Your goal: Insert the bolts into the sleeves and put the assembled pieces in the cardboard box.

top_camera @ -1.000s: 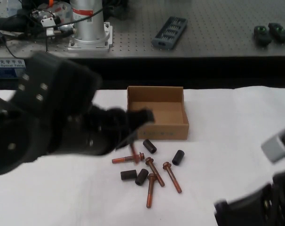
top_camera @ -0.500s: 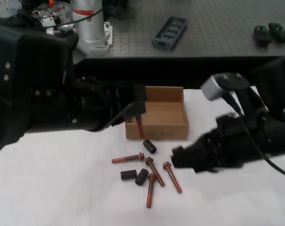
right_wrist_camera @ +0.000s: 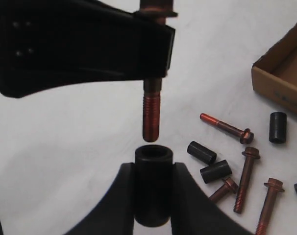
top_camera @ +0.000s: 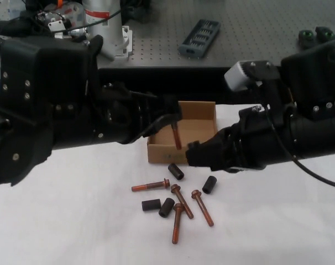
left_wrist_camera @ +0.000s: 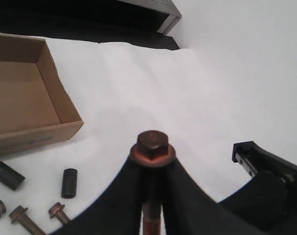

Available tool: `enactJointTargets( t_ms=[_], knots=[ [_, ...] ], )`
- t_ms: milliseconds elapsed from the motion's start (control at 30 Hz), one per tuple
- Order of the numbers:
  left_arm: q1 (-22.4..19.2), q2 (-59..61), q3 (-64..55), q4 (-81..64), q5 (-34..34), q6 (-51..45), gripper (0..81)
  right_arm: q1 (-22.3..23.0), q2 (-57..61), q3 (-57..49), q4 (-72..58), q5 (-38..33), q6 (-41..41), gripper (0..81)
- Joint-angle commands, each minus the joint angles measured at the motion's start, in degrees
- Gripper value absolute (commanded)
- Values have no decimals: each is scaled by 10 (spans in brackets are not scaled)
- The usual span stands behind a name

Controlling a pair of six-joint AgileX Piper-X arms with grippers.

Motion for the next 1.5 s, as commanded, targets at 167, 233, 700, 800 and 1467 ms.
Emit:
enactJointTargets(
  t_ms=[167, 233, 700, 800, 1467],
  knots=[
    [2, 1, -3, -56, 3, -7, 6, -14, 0, -7, -19, -56, 1, 15],
    [2, 1, -3, -61, 3, -21, 6, -14, 0, -7, -21, -56, 1, 15],
    [2, 1, -3, -109, 9, -41, 6, -14, 0, -7, -34, -84, 1, 15],
    [2, 1, -3, -109, 20, -48, 6, -14, 0, -7, -34, -84, 1, 15],
    [2, 1, -3, -109, 53, -65, 6, -21, 0, -7, -36, -81, -4, 15]
  ],
)
